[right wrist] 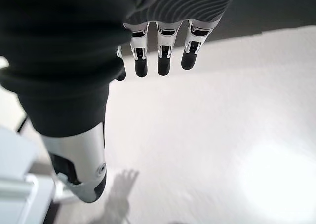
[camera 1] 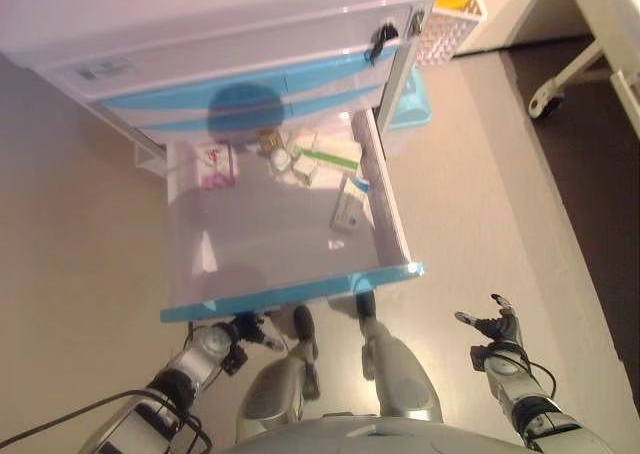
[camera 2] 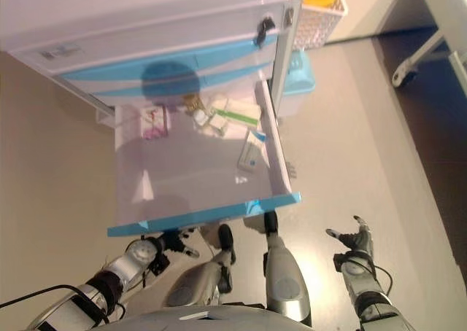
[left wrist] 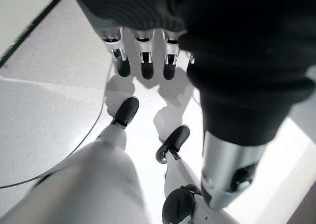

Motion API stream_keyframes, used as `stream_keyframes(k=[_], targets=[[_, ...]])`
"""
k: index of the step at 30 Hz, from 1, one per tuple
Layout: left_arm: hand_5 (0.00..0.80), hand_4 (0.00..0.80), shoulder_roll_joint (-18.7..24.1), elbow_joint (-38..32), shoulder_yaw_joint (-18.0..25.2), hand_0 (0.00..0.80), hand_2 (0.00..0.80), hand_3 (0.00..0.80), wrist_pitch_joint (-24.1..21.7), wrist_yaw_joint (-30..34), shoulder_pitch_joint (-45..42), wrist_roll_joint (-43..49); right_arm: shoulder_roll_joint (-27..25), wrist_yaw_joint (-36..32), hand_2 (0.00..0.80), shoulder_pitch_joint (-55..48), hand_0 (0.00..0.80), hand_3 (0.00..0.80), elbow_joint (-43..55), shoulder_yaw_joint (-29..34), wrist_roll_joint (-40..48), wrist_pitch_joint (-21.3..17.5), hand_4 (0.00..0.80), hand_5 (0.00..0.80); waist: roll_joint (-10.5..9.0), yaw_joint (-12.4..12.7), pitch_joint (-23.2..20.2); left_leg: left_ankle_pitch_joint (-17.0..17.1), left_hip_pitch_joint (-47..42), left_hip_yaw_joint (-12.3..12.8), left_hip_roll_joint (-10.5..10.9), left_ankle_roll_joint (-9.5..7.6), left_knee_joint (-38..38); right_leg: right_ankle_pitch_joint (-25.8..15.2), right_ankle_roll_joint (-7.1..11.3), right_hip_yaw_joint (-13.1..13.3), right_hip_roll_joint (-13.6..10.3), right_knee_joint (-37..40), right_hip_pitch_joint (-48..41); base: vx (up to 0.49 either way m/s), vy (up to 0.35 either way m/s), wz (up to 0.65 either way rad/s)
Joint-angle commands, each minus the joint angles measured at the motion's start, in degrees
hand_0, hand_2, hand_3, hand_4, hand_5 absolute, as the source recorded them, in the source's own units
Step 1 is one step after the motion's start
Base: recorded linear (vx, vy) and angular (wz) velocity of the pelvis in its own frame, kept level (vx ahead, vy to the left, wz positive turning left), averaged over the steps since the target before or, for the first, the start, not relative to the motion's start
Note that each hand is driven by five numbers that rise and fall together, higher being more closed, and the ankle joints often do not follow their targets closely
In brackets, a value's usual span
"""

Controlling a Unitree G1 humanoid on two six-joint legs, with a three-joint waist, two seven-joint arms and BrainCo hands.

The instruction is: Open the drawer and pick up the medicine

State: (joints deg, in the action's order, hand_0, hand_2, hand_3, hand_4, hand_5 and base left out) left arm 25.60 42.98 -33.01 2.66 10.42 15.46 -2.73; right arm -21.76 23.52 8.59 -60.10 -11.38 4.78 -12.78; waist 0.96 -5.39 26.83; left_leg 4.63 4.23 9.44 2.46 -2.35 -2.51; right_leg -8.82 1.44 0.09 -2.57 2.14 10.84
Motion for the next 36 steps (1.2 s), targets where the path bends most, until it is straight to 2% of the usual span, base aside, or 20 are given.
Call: stream_keyframes(k=[1, 6, 9, 13, 15, 20, 21, 25, 28, 30, 31, 36], targets=[[0.000, 0.000, 3.9, -5.9, 1.2, 0.000, 0.000, 0.000, 0.1, -1.6, 4.9, -4.0, -2.5, -0.8, 0.000, 1.0, 0.000, 0.000, 3.1, -3.4, -1.0, -0.2, 0.000, 0.000, 1.00, -1.1, 1.9, -9.2, 7.8, -0.6, 0.8, -1.82, 12.9, 8.0, 2.00, -1.0, -1.0, -13.1, 3.9, -0.051, 0.089, -0.13], [0.000, 0.000, 11.6, -13.0, 5.1, 0.000, 0.000, 0.000, 3.6, -0.1, 12.9, -8.6, -4.5, -2.5, 0.000, 0.3, 0.000, 0.000, 5.4, -4.3, -2.8, -0.1, 0.000, 0.000, 1.26, -2.2, 3.0, -11.2, 11.4, 0.3, 1.6, -2.20, 17.8, 8.2, 1.88, -0.4, -1.9, -15.5, 7.8, 0.006, 0.113, -0.07], [0.000, 0.000, 15.4, -12.6, 7.0, 0.000, 0.000, 0.000, 6.0, 0.2, 19.7, -11.3, -5.7, -3.3, 0.000, 0.3, 0.000, 0.000, 5.9, -5.4, -4.2, 0.0, 0.000, 0.000, 1.21, -3.1, 3.0, -12.1, 12.8, 1.2, 1.8, -2.46, 19.9, 8.1, 1.99, 0.4, -2.3, -16.5, 9.5, 0.069, 0.143, -0.06], [0.000, 0.000, 18.1, -6.1, 7.7, 0.000, 0.000, 0.000, 7.3, 0.3, 28.8, -14.1, -7.0, -4.6, 0.000, 0.7, 0.000, 0.000, 6.6, -6.5, -5.3, -0.2, 0.000, 0.000, 1.01, -4.5, 3.0, -12.6, 14.0, 2.6, 1.5, -2.70, 21.0, 7.8, 2.23, 1.8, -2.2, -17.4, 11.8, 0.033, 0.116, -0.13], [0.000, 0.000, 19.2, 0.0, 7.8, 0.000, 0.000, 0.000, 7.5, -0.7, 34.4, -15.3, -7.5, -5.3, 0.000, 1.2, 0.000, 0.000, 6.9, -7.1, -5.8, 0.2, 0.000, 0.000, 0.90, -5.6, 3.0, -12.8, 14.6, 3.5, 1.2, -2.67, 21.4, 7.7, 2.43, 2.8, -2.0, -17.9, 12.9, 0.028, 0.119, -0.10], [0.000, 0.000, 22.6, 13.4, 8.4, 0.000, 0.000, 0.000, 6.0, -7.3, 46.1, -18.2, -7.9, -6.2, 0.000, 2.0, 0.000, 0.000, 6.8, -9.7, -7.1, 0.2, 0.000, 0.000, 0.01, -7.7, 3.0, -13.5, 15.3, 4.9, 0.7, -2.57, 22.2, 7.4, 2.78, 4.6, -1.6, -18.1, 14.7, 0.047, 0.080, -0.16], [0.000, 0.000, 23.4, 17.1, 8.5, 0.000, 0.000, 0.000, 4.2, -11.8, 49.1, -18.5, -7.9, -6.0, 0.000, 1.9, 0.000, 0.000, 6.8, -10.8, -7.1, 0.2, 0.000, 0.000, 0.05, -8.2, 3.0, -15.4, 14.4, 4.3, 0.4, -2.29, 22.4, 8.9, 3.19, 5.0, -1.2, -18.4, 14.1, 0.109, 0.060, -0.20], [0.000, 0.000, 23.7, 22.5, 9.8, 0.000, 0.000, 0.000, 0.6, -20.8, 53.9, -18.0, -6.8, -5.4, 0.000, 2.4, 0.000, 0.000, 6.7, -13.0, -6.9, 0.1, 0.000, 0.000, -0.94, -8.5, 3.0, -15.9, 14.6, 4.6, 0.3, -2.31, 22.4, 8.8, 3.37, 5.8, -0.8, -17.9, 14.4, 0.031, -0.005, -0.17], [0.000, 0.000, 22.4, 21.9, 10.0, 0.000, 0.000, 0.000, -0.3, -26.7, 55.2, -15.1, -5.9, -5.2, 0.000, 3.0, 0.000, 0.000, 6.4, -14.7, -6.3, -0.1, 0.000, 0.000, -1.78, -8.5, 3.0, -16.0, 14.6, 4.6, 0.1, -2.26, 21.9, 8.3, 3.54, 6.1, -0.4, -17.2, 14.4, -0.006, -0.038, -0.11], [0.000, 0.000, 21.7, 20.9, 9.6, 0.000, 0.000, 0.000, 0.2, -27.9, 55.4, -14.4, -5.7, -5.0, 0.000, 3.0, 0.000, 0.000, 6.3, -15.0, -5.8, -0.5, 0.000, 0.000, -1.97, -8.4, 3.0, -16.3, 14.6, 4.5, 0.0, -2.39, 21.7, 8.4, 3.66, 6.2, -0.1, -17.2, 14.6, -0.059, -0.057, -0.01], [0.000, 0.000, 21.6, 20.6, 9.8, 0.000, 0.000, 0.000, 0.0, -28.1, 55.3, -14.5, -5.6, -4.9, 0.000, 3.2, 0.000, 0.000, 6.3, -14.9, -5.8, -0.6, 0.000, 0.000, -2.52, -8.5, 3.0, -14.6, 15.3, 5.3, 0.0, -2.57, 21.4, 6.7, 3.37, 6.3, -0.2, -16.7, 15.3, -0.097, -0.089, 0.07], [0.000, 0.000, 19.4, 19.0, 10.6, 0.000, 0.000, 0.000, -2.1, -27.6, 52.1, -16.8, -4.4, -5.0, 0.000, 2.9, 0.000, 0.000, 6.7, -14.8, -5.7, -1.2, 0.000, 0.000, -2.73, -8.0, 3.0, -14.4, 13.8, 4.5, 0.2, -2.76, 20.0, 6.8, 3.41, 6.3, 0.1, -16.6, 14.1, -0.015, -0.065, 0.00]])
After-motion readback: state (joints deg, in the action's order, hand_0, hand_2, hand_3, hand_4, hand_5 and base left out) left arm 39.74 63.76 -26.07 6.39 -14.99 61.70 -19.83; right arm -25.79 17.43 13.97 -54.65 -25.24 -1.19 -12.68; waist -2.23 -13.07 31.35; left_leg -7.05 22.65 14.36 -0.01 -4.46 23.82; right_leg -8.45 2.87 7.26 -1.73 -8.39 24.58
